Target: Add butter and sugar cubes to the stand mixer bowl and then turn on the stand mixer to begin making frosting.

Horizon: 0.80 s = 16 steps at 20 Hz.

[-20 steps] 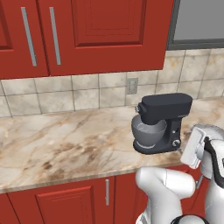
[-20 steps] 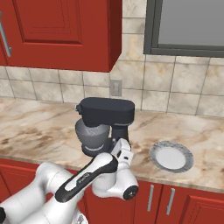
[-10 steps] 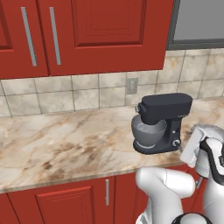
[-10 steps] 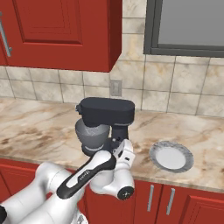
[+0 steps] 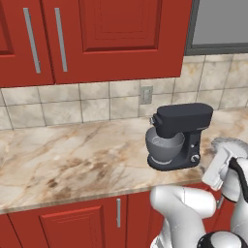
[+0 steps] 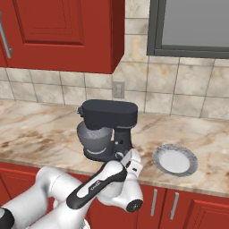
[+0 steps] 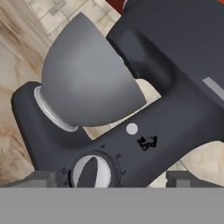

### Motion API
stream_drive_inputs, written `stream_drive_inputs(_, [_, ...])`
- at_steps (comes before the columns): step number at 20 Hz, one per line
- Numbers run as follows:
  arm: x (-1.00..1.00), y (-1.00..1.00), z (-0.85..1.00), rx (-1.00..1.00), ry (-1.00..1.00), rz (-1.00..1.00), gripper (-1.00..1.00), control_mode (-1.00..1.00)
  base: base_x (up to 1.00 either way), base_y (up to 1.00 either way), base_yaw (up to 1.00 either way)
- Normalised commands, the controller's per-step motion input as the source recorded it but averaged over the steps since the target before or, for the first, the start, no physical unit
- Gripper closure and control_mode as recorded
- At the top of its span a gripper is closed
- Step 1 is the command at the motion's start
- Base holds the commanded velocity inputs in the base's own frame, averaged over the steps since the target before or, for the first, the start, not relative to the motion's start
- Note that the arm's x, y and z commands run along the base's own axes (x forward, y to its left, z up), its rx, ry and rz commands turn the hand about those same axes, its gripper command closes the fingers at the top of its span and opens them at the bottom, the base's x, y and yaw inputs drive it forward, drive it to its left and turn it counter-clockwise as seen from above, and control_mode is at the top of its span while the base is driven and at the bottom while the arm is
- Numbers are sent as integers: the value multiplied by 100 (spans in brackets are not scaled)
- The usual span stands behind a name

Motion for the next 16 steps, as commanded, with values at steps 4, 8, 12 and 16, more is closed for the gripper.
stream_drive_inputs(4, [-21, 32, 2, 4, 0, 0, -100, -100, 0, 0, 0])
stream_drive_inputs(8, [-7, 38, 13, 4, 0, 0, -100, -100, 0, 0, 0])
stream_drive_inputs(12, [14, 26, 24, 1, 0, -2, -100, -100, 0, 0, 0])
stream_drive_inputs(16, [31, -1, 9, 0, 3, -5, -100, -100, 0, 0, 0])
